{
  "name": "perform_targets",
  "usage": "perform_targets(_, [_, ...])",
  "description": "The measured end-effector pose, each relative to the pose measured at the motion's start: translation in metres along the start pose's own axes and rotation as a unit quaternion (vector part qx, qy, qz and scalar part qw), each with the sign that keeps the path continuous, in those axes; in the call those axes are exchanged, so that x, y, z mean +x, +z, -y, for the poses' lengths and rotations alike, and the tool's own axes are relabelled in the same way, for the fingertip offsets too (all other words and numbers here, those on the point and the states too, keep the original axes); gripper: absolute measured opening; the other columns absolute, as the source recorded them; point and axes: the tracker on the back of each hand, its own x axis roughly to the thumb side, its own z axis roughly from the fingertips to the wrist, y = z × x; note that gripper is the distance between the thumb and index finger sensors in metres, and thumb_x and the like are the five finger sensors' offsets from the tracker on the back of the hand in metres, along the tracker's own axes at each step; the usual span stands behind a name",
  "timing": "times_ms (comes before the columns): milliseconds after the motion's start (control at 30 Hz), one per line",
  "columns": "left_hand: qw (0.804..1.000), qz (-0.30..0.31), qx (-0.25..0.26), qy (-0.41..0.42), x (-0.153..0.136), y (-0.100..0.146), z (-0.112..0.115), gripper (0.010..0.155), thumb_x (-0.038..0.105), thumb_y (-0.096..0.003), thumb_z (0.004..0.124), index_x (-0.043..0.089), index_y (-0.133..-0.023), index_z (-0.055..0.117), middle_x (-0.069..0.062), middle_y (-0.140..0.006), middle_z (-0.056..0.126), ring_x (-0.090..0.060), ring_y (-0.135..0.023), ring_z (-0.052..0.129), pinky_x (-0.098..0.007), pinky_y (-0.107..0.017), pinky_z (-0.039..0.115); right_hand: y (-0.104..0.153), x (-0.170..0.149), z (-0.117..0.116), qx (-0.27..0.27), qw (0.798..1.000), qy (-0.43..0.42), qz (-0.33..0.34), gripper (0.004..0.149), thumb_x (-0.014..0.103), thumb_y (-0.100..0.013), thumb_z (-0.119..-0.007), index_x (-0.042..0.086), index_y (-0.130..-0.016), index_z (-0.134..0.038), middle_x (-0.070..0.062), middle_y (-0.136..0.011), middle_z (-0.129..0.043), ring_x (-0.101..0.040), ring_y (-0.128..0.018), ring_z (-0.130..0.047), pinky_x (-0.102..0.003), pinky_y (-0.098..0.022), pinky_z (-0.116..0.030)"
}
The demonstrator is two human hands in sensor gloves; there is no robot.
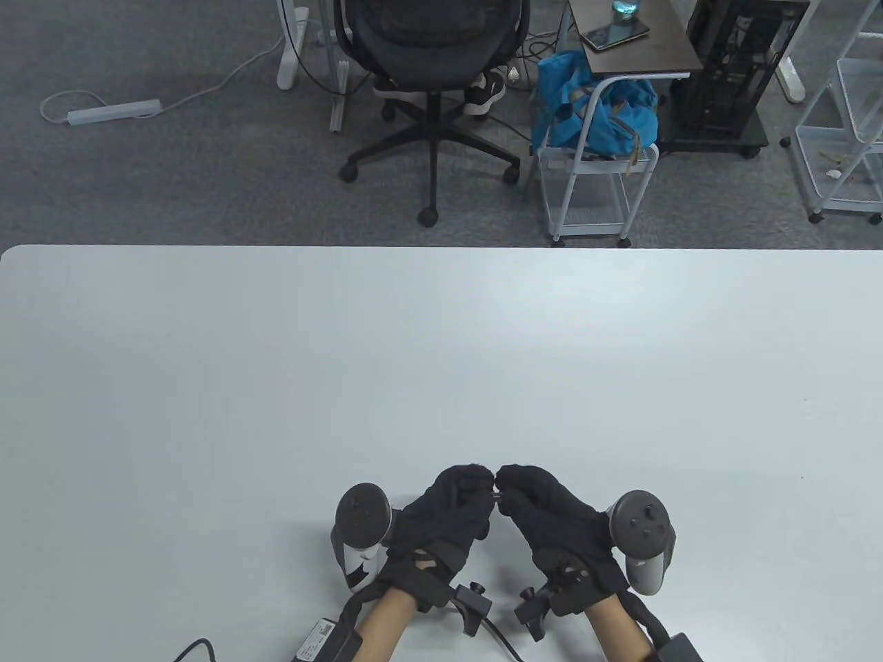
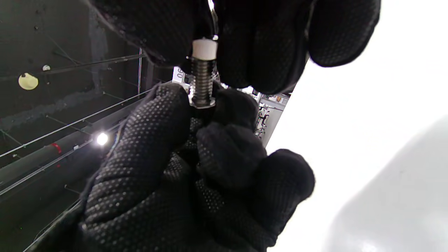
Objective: Unscrew nut from screw
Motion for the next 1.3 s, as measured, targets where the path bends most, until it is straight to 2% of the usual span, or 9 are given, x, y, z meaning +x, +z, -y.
perform_targets(100, [1.0, -0.002, 0.003, 0.014, -0.001, 0.0, -0.002, 0.049, 0.043, -0.0476, 0.085, 0.023, -0.092, 0.079, -0.012, -0.077, 0.093, -0.013, -0.039, 0.099, -0.048, -0.043, 0.088, -0.002, -0.002, -0.001, 0.029, 0.999, -0.017, -0.009, 0.057, 0.032, -0.054, -0.08, 0.016, -0.106, -0.063, -0.016, -0.095, -0.075, -0.04, -0.076, -0.084, -0.065, -0.06, -0.07])
perform_targets(167, [1.0, -0.002, 0.003, 0.013, -0.001, 0.0, -0.003, 0.049, 0.041, -0.0474, 0.086, 0.024, -0.092, 0.078, -0.013, -0.079, 0.092, -0.014, -0.041, 0.099, -0.049, -0.044, 0.088, -0.001, -0.007, -0.002, 0.047, 0.998, -0.024, -0.039, 0.068, 0.045, -0.056, -0.075, 0.012, -0.111, -0.053, -0.021, -0.103, -0.066, -0.045, -0.082, -0.078, -0.067, -0.061, -0.065])
perform_targets(300, [1.0, 0.006, -0.004, 0.007, 0.001, -0.001, -0.001, 0.047, 0.037, -0.0466, 0.089, 0.028, -0.092, 0.079, -0.014, -0.083, 0.09, -0.014, -0.044, 0.099, -0.049, -0.046, 0.088, 0.002, -0.019, -0.001, 0.022, 0.994, -0.037, -0.105, 0.072, 0.057, -0.057, -0.062, -0.001, -0.099, -0.071, -0.023, -0.077, -0.091, -0.046, -0.056, -0.093, -0.067, -0.048, -0.073])
perform_targets(433, [1.0, 0.009, -0.004, -0.002, 0.002, -0.001, 0.0, 0.047, 0.037, -0.0462, 0.09, 0.029, -0.091, 0.08, -0.014, -0.083, 0.091, -0.013, -0.044, 0.099, -0.049, -0.046, 0.088, 0.0, -0.018, -0.001, 0.031, 0.994, -0.027, -0.104, 0.06, 0.051, -0.058, -0.065, 0.001, -0.085, -0.082, -0.01, -0.054, -0.098, -0.033, -0.037, -0.099, -0.06, -0.043, -0.081])
perform_targets(667, [1.0, 0.001, -0.002, 0.009, 0.001, -0.001, -0.001, 0.049, 0.038, -0.0469, 0.089, 0.025, -0.094, 0.081, -0.015, -0.081, 0.092, -0.013, -0.042, 0.099, -0.049, -0.045, 0.088, -0.002, -0.009, -0.002, 0.029, 0.998, -0.028, -0.058, 0.055, 0.039, -0.056, -0.075, 0.004, -0.098, -0.07, -0.011, -0.069, -0.091, -0.032, -0.052, -0.095, -0.06, -0.052, -0.078])
perform_targets(900, [1.0, 0.002, -0.003, 0.015, 0.001, -0.001, -0.001, 0.049, 0.041, -0.0471, 0.087, 0.023, -0.092, 0.081, -0.013, -0.078, 0.094, -0.013, -0.039, 0.1, -0.048, -0.043, 0.089, -0.001, -0.005, 0.0, 0.008, 0.999, -0.013, -0.029, 0.052, 0.038, -0.055, -0.076, 0.009, -0.098, -0.073, -0.009, -0.065, -0.093, -0.03, -0.05, -0.096, -0.058, -0.052, -0.08])
perform_targets(1100, [1.0, -0.002, 0.003, 0.019, 0.0, 0.0, -0.002, 0.049, 0.041, -0.0467, 0.088, 0.023, -0.092, 0.082, -0.013, -0.077, 0.094, -0.013, -0.038, 0.1, -0.048, -0.042, 0.089, -0.002, -0.005, 0.0, 0.024, 0.999, -0.024, -0.024, 0.048, 0.033, -0.055, -0.078, 0.022, -0.101, -0.072, -0.015, -0.086, -0.082, -0.038, -0.069, -0.088, -0.063, -0.058, -0.072])
perform_targets(1200, [1.0, 0.0, 0.004, 0.02, 0.0, 0.0, -0.002, 0.048, 0.04, -0.0467, 0.089, 0.025, -0.092, 0.081, -0.013, -0.08, 0.093, -0.013, -0.04, 0.1, -0.048, -0.044, 0.089, -0.002, -0.008, 0.0, 0.031, 0.998, -0.04, -0.037, 0.054, 0.036, -0.055, -0.079, 0.02, -0.105, -0.068, -0.017, -0.09, -0.079, -0.04, -0.071, -0.086, -0.065, -0.058, -0.071])
perform_targets(1300, [1.0, 0.005, 0.002, 0.014, 0.002, 0.0, -0.002, 0.048, 0.038, -0.0464, 0.09, 0.027, -0.092, 0.081, -0.013, -0.082, 0.092, -0.013, -0.042, 0.1, -0.048, -0.045, 0.088, -0.001, -0.014, -0.001, 0.049, 0.995, -0.041, -0.072, 0.072, 0.051, -0.056, -0.072, 0.009, -0.111, -0.055, -0.024, -0.096, -0.074, -0.047, -0.075, -0.083, -0.068, -0.057, -0.067])
